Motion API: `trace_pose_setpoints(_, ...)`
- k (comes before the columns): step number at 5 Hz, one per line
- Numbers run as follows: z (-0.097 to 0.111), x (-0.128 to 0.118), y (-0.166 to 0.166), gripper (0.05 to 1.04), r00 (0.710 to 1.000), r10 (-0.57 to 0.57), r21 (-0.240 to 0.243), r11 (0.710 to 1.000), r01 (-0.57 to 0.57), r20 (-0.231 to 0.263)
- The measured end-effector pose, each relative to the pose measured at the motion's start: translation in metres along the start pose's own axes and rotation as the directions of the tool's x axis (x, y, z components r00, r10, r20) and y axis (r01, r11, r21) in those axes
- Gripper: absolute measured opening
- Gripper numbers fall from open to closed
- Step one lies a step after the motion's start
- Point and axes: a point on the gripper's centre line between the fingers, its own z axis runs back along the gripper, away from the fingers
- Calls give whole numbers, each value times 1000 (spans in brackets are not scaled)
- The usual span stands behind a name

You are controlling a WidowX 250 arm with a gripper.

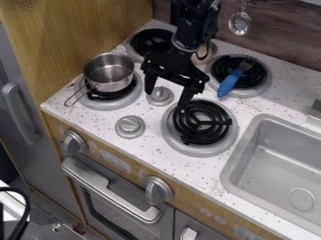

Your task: Move the blue fork to the lower right burner

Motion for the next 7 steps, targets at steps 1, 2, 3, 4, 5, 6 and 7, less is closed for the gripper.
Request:
trace_pose_setpoints(1,-13,-7,-2,999,999,-9,8,1000,9,-42)
trace_pose_setpoints(2,-10,7,-18,998,1000,-8,-27,1000,7,-17)
trace_pose_setpoints(3,-5,27,-51,999,998,-56,-69,996,58,37)
trace_pose_setpoints(4,10,54,-69,998,990,-56,-145,987,75,131)
trace_pose_setpoints(5,5,69,-77,998,982,-85,-154,982,111,167)
trace_pose_setpoints(6,-2,83,-83,999,976,-90,-185,974,128,197)
trace_pose_setpoints(7,-14,94,-88,998,965,-129,-199,964,176,228)
